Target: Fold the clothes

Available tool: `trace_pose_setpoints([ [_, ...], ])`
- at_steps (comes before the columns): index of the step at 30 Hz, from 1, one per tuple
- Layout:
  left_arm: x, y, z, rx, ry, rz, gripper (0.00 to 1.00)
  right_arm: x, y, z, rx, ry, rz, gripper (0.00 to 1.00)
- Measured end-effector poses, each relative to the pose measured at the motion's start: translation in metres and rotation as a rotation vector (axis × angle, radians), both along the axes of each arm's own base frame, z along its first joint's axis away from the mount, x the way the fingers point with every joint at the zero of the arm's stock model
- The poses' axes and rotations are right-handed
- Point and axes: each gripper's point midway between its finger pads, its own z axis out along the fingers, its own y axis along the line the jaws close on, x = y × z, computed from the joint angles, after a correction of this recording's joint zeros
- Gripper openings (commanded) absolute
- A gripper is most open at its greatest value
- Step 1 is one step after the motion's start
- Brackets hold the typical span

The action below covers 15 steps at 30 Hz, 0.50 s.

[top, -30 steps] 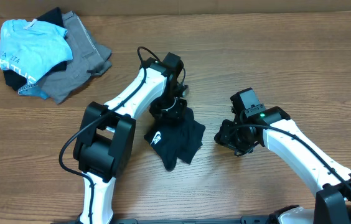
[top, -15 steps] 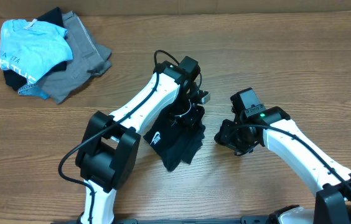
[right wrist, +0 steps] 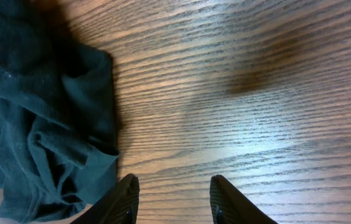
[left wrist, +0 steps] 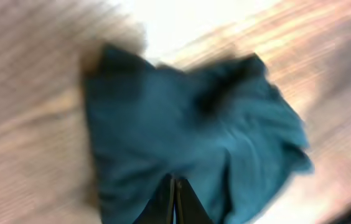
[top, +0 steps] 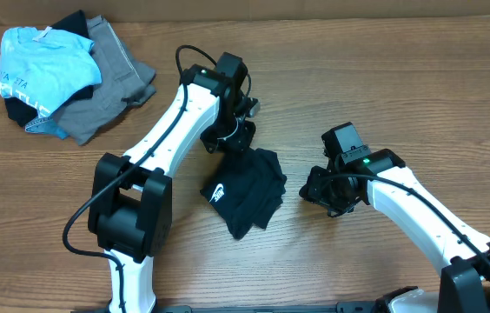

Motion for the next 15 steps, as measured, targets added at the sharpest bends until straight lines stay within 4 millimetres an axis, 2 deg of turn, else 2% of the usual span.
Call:
trace_pose_setpoints([
  [4, -0.010, 0.001, -0.023, 0.001, 0.024, -0.005, 0.04, -0.001, 0.000, 0.000, 0.000, 0.007, -0.014, 0.41],
  [7, -0.024, -0.012, -0.028, -0.071, 0.075, -0.015, 0.04, -0.001, 0.000, 0.000, 0.000, 0.010, -0.021, 0.41],
  [11, -0.037, -0.050, -0.017, -0.241, 0.112, -0.073, 0.04, -0.001, 0.000, 0.000, 0.001, 0.010, -0.024, 0.41],
  [15, -0.069, -0.087, -0.002, -0.370, 0.189, -0.167, 0.04, -0.002, -0.001, 0.000, -0.001, 0.015, -0.025, 0.41],
])
